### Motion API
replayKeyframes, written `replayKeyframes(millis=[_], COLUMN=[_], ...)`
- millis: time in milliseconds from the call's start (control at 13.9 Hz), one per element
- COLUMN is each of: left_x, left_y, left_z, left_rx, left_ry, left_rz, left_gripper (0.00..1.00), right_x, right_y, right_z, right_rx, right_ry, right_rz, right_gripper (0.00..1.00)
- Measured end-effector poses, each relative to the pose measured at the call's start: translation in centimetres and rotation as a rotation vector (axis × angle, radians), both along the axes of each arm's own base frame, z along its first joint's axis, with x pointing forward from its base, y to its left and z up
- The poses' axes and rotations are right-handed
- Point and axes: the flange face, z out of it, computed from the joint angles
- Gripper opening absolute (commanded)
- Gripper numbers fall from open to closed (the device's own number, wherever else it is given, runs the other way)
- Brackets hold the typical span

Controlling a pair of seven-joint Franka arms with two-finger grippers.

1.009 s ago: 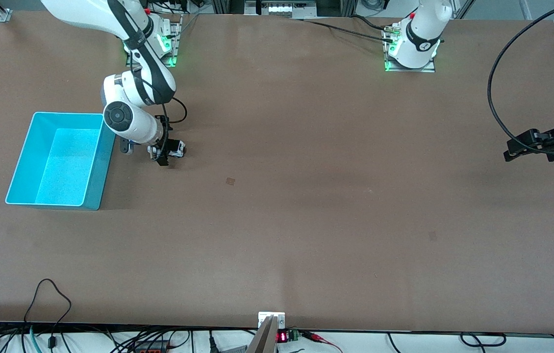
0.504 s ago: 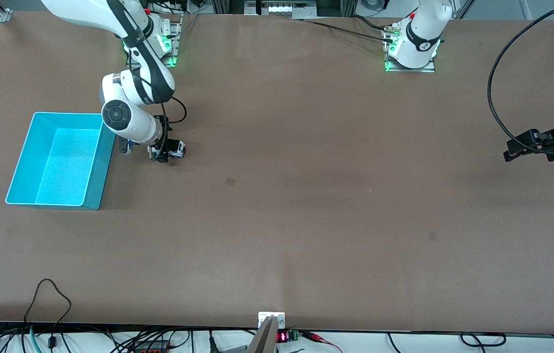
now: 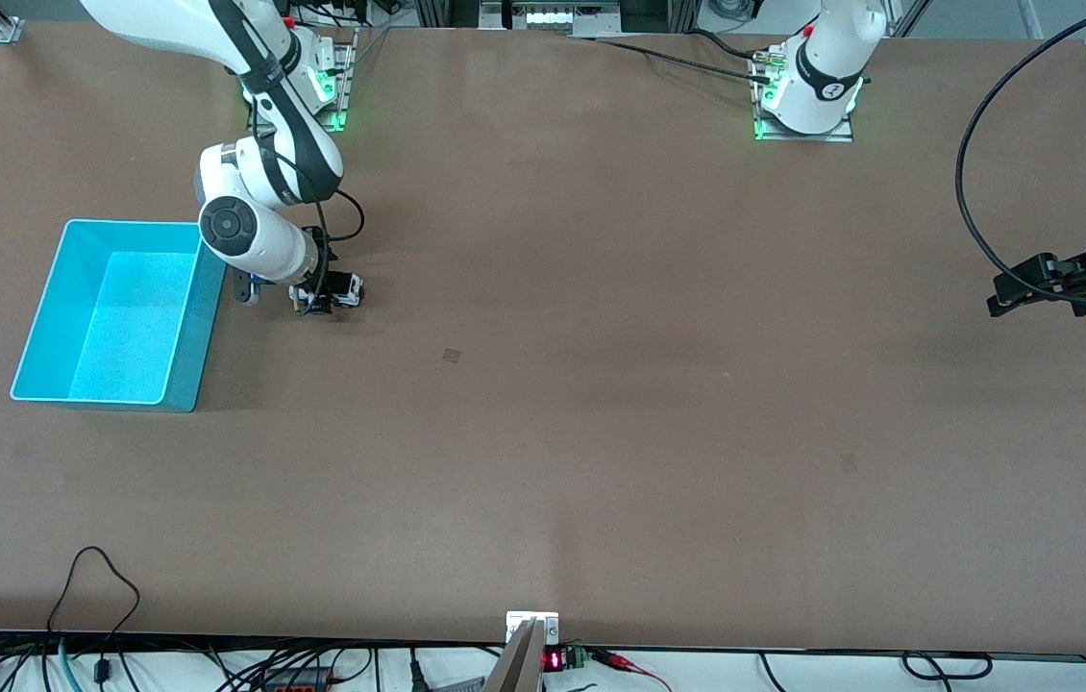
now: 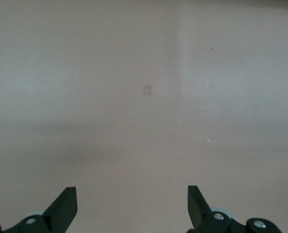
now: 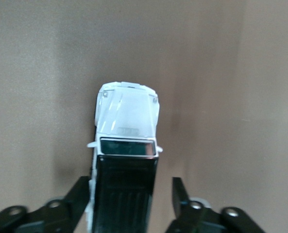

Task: Wind and store white jeep toy
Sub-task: 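Lower the right gripper and grasp the jeep, then lift the jeep with the right gripper and carry it over the box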

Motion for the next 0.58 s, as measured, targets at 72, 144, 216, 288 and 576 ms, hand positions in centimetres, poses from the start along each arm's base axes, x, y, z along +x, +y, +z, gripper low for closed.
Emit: replayKeyframes(millis=[72, 144, 216, 288, 576], left_x=[0.00, 0.00, 0.00, 0.00, 0.00], left_y=[0.00, 0.00, 0.00, 0.00, 0.00], left_z=[0.00, 0.00, 0.00, 0.00, 0.00], left_rx=[0.000, 0.000, 0.000, 0.000, 0.000], left_ry=[0.000, 0.000, 0.000, 0.000, 0.000], left_rz=[0.000, 0.000, 0.000, 0.000, 0.000], left_gripper=[1.00, 1.00, 1.00, 1.00, 1.00], right_x=[0.00, 0.07, 0.04, 0.03, 0.01], right_y=[0.00, 0.02, 0.00, 0.00, -0.07], right_z=[-0.01, 0.14, 0.11, 0.11, 0.12], right_rx=[0.002, 0.005, 0.007, 0.008, 0.014], right_ry=[0.000, -0.002, 0.000, 0.001, 0.004], right_rz=[0.010, 0.019, 0.030, 0.035, 0.064], right_gripper=[0.28, 0.18, 0.10, 0.05, 0.00])
